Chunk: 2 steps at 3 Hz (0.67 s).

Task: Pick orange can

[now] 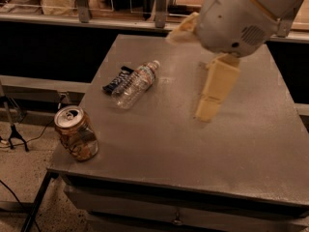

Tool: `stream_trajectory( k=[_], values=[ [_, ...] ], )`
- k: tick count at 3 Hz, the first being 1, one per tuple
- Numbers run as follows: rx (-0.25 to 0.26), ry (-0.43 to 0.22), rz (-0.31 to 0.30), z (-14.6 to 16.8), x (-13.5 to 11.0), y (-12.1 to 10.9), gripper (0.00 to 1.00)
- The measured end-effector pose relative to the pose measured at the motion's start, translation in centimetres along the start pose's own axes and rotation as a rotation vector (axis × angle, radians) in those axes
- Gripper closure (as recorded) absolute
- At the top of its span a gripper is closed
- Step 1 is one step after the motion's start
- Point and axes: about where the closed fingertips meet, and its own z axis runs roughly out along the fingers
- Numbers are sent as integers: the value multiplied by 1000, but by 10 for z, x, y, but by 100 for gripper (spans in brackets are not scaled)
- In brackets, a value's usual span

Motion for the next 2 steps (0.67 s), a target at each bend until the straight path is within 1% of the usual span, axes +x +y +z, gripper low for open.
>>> stream_trajectory(
  k=[1, 2],
  values=[
    [-82, -59, -130, 40, -70, 6, 0],
    [-82, -59, -130, 41, -70, 6, 0]
  ],
)
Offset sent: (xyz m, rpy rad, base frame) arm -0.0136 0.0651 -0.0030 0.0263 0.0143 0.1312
